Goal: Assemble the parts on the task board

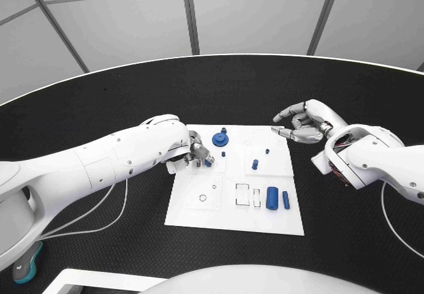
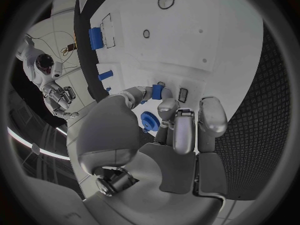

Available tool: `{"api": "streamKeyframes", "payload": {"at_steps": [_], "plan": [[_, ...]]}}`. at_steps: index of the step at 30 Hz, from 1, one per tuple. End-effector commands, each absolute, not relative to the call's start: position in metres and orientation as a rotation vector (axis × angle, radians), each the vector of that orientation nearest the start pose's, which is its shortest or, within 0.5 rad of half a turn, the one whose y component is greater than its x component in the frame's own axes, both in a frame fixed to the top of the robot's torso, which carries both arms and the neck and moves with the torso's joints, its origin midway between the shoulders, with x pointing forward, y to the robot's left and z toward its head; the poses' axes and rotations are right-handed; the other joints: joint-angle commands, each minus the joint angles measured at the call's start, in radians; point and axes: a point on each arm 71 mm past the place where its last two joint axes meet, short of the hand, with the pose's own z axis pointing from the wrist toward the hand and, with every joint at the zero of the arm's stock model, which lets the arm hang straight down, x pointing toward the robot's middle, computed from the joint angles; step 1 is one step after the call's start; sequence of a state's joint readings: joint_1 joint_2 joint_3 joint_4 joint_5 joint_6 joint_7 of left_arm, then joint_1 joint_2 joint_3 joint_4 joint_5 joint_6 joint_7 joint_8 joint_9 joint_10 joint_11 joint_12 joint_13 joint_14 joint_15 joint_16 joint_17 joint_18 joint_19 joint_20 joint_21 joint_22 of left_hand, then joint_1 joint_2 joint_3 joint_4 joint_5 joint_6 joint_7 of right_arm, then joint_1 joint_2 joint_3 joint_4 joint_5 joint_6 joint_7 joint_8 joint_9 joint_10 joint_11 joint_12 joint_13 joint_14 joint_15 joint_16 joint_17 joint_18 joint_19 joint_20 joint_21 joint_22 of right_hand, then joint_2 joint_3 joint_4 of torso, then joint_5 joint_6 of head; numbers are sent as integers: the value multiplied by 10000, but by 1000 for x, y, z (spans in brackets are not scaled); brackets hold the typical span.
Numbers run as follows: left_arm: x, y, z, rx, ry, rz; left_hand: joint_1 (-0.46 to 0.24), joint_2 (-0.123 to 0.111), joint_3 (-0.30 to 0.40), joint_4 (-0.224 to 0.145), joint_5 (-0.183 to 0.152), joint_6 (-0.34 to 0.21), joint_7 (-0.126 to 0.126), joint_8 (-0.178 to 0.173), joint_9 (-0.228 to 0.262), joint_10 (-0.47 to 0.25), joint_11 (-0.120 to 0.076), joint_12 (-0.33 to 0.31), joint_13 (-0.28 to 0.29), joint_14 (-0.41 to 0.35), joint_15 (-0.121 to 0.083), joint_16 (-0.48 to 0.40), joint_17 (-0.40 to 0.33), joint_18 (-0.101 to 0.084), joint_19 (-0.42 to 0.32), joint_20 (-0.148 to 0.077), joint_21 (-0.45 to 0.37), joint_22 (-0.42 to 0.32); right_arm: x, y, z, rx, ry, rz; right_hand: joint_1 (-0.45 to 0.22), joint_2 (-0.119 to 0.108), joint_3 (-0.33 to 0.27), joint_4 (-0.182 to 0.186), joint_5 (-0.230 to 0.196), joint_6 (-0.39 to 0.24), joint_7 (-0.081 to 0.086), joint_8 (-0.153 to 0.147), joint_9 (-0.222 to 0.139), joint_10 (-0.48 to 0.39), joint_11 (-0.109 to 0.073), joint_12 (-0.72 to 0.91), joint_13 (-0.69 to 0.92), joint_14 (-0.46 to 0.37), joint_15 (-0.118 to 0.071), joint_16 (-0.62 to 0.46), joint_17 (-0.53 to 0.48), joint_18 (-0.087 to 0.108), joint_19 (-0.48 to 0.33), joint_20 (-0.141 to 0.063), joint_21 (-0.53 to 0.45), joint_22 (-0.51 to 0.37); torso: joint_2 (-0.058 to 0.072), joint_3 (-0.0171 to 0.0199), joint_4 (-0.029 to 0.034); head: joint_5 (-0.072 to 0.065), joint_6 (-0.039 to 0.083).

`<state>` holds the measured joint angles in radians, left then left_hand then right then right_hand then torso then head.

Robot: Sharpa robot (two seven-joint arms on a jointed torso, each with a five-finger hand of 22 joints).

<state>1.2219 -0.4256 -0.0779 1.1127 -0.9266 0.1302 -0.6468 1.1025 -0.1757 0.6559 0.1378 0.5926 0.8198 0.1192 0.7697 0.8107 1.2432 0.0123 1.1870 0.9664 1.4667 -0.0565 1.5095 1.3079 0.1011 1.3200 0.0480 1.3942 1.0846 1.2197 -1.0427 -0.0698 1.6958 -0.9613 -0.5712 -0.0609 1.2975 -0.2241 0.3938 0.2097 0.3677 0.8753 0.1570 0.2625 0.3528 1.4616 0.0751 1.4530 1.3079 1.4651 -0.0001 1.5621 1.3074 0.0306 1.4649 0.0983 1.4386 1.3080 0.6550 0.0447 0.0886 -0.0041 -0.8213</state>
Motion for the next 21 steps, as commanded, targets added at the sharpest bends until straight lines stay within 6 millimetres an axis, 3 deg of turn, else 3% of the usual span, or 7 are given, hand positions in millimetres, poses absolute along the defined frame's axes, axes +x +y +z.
{"api": "streamKeyframes", "payload": {"at_steps": [1,15,21], "plan": [[530,123,-253,-3418,24185,-3233,387,491,1199,-1163,58,-505,-261,-443,9,-65,-2,-35,-10,702,43,-38,1395,-36,-42,27,-42,-6,455,-261,-165,4315,15571,8003,63,59,7,27,35,89,-8,56,-17,74,-55,34,1537,1003,-74,-31,2421,50,556,-69,-44,1533,5,0,0,4,9],[531,123,-252,-3624,23933,-3199,428,530,1191,-1165,26,-542,-250,-450,23,-83,8,-21,-5,700,53,-39,1392,-35,-42,37,-43,-2,455,-260,-165,4308,15573,8017,65,57,9,28,60,93,-9,57,-19,68,-56,27,1531,1004,-74,-30,2422,49,558,-70,-41,1536,-3,6,-3,11,-11],[531,122,-252,-3652,23874,-3211,535,654,1112,-1134,-246,-646,-208,-459,78,-101,49,67,65,700,92,-37,1394,-35,-45,70,-48,-2,455,-260,-165,4308,15578,8018,65,57,9,28,60,93,-9,57,-19,68,-56,27,1531,1004,-74,-30,2422,49,558,-70,-41,1536,-10,7,-14,26,9]]}}
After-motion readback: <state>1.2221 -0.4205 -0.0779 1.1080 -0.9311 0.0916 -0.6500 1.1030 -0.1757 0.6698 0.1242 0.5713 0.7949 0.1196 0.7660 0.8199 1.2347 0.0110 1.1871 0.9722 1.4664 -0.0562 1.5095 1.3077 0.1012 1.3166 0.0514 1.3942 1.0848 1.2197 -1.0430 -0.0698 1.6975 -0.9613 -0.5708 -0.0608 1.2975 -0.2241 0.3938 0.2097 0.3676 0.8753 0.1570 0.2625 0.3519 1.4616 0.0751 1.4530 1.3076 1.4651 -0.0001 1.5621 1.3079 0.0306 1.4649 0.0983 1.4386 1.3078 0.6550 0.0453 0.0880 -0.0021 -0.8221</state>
